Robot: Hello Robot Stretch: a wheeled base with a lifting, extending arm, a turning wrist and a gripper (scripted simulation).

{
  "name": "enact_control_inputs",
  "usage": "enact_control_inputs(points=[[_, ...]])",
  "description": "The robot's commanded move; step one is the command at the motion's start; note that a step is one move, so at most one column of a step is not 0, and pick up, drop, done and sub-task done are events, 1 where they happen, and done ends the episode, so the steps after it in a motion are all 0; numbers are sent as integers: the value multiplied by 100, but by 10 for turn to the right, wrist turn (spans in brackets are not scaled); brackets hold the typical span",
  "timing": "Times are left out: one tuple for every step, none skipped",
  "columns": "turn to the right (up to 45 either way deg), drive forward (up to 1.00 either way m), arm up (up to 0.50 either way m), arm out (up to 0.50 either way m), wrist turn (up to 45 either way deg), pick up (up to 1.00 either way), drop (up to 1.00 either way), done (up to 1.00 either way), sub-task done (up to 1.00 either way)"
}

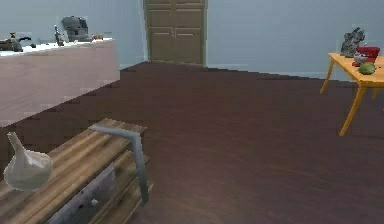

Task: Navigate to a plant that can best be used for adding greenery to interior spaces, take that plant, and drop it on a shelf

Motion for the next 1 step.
enact_control_inputs(points=[[30,0,0,0,0,0,0,0,0]])
